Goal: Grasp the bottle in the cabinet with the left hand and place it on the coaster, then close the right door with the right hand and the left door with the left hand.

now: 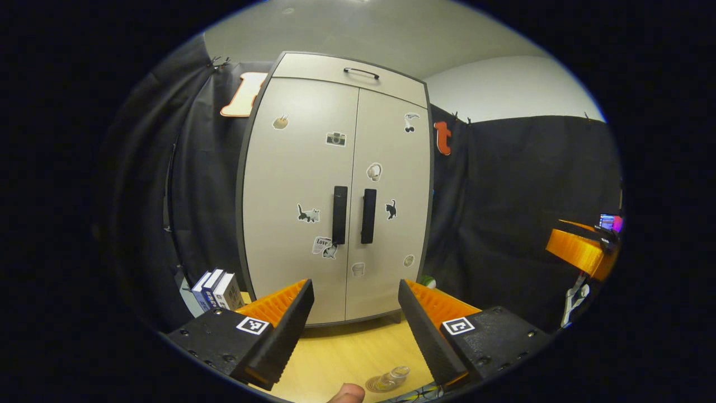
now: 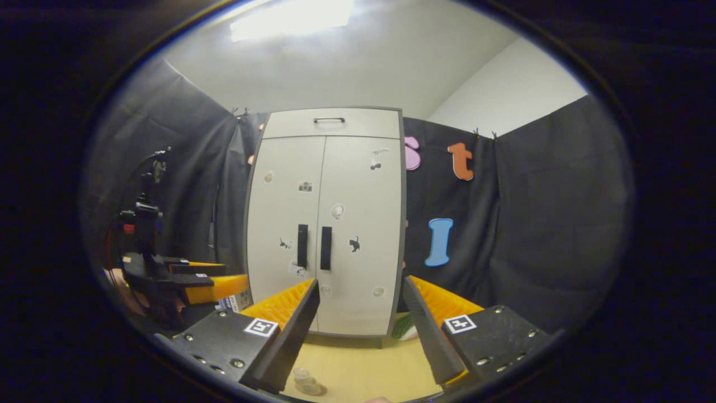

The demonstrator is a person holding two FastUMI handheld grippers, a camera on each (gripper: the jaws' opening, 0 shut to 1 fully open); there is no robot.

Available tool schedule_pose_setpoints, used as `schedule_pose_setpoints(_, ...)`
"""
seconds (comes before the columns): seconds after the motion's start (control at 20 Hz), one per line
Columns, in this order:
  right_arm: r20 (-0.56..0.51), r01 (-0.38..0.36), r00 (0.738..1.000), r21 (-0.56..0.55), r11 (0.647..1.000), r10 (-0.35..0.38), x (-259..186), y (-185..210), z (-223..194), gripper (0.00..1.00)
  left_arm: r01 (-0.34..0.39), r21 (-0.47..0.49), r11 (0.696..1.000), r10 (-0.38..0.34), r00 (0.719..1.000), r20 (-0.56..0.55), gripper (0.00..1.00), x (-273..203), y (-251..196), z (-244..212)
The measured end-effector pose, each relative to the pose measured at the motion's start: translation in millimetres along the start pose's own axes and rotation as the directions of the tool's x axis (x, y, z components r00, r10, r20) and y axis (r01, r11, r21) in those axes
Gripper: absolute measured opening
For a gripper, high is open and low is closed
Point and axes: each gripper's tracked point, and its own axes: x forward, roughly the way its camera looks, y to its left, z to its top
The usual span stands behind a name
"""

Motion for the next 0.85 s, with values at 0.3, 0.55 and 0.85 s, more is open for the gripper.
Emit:
schedule_pose_setpoints(0.3,-0.013,-0.006,1.000,0.009,1.000,0.006,17,0,3,0.92,0.002,0.021,1.000,-0.003,0.999,0.042,0.96,8,7,13)
schedule_pose_setpoints(0.55,-0.006,-0.014,1.000,0.023,1.000,0.014,34,-12,8,0.89,-0.012,0.001,1.000,0.012,1.000,0.025,0.96,15,10,18)
schedule_pose_setpoints(0.85,-0.003,-0.037,0.999,-0.006,0.999,0.037,51,-42,8,0.89,-0.100,0.037,0.994,0.097,0.992,0.080,0.97,28,-1,33)
